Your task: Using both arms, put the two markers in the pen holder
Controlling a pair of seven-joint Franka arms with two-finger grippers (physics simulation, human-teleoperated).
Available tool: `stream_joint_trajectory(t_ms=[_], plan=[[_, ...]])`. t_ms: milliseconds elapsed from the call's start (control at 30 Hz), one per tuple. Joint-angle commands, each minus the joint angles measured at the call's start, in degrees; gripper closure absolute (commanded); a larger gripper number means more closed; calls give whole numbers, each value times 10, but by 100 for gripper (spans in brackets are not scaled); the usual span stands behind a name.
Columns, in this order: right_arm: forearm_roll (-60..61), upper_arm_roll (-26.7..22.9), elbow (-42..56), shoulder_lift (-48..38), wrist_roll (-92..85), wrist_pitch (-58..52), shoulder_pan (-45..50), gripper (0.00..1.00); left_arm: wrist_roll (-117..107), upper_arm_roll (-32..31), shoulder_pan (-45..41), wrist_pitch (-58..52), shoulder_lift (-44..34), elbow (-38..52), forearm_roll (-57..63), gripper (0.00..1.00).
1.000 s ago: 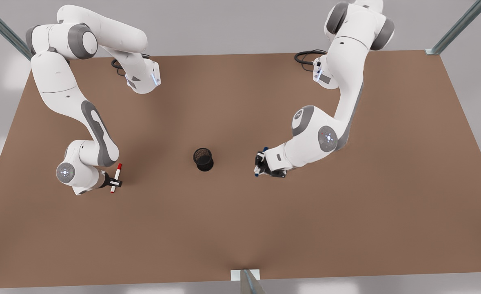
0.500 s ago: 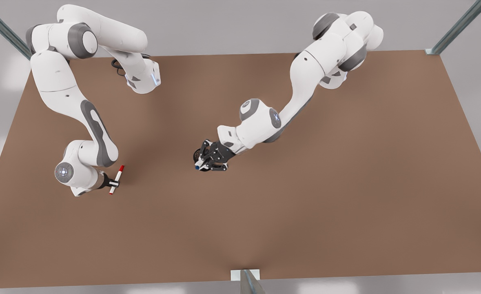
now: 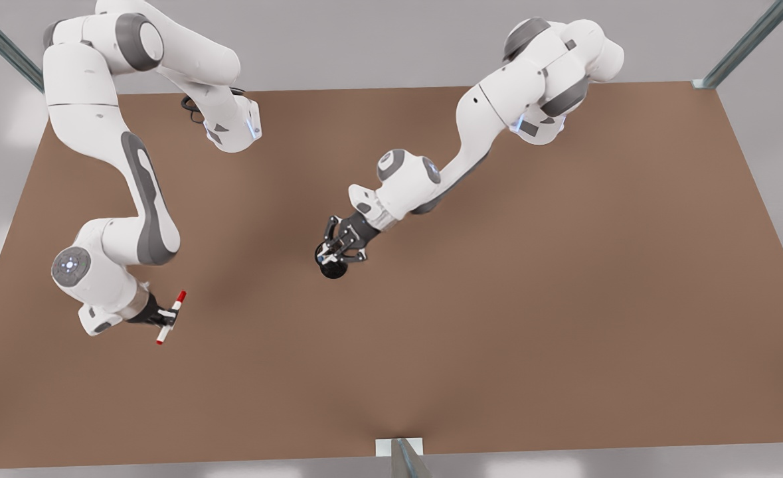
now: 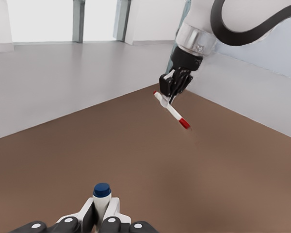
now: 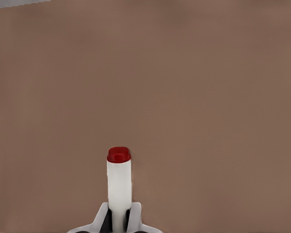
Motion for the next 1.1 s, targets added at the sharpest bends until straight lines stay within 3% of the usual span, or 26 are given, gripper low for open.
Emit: stream_joint_trajectory(t_ms=[0,300,567,1067], plan=[[-14,14,35,-2,14,-48,3,79,85,1,-10,30,7,13,2,79],[-15,80,101,-4,-8,-45,2,79,85,19,-57,41,73,87,6,79],[-13,80,103,-3,-8,-45,0,79,72,20,-49,71,37,20,-1,79],[-13,81,103,-3,-13,-45,-1,79,67,20,-42,79,39,9,17,79]])
